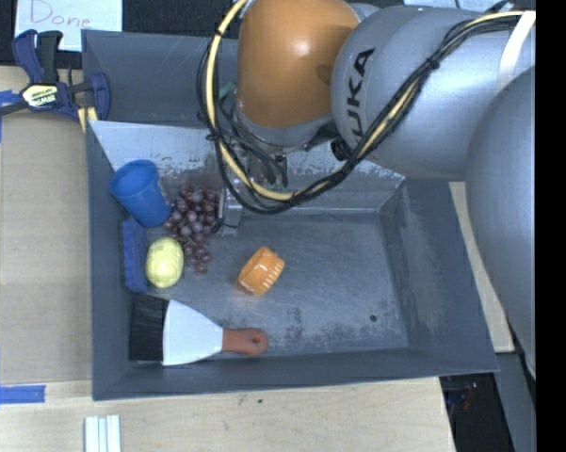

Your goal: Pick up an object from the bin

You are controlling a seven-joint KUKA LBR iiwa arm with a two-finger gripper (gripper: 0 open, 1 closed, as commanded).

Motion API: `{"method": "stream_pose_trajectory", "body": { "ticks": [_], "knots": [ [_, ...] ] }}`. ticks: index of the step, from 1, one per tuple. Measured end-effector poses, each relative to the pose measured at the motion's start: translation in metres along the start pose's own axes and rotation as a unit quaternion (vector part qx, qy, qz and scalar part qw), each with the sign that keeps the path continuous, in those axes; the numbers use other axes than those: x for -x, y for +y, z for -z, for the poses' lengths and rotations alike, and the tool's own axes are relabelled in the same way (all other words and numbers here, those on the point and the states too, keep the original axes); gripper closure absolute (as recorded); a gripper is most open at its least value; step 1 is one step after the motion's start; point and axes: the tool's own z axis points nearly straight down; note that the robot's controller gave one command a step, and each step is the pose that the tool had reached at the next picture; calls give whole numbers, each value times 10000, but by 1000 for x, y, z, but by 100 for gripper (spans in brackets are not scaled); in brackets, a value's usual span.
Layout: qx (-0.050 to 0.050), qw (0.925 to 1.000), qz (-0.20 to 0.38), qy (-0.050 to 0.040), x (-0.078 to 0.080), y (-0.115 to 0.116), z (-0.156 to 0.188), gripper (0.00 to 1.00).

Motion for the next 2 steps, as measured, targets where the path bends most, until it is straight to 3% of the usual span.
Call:
{"method": "stream_pose_trajectory", "body": {
  "ticks": [1, 2],
  "knots": [
    [0, 10000, 0, 0, 0, 0, 0, 100],
    [0, 10000, -1, 0, 0, 0, 0, 100]
  ]
}}
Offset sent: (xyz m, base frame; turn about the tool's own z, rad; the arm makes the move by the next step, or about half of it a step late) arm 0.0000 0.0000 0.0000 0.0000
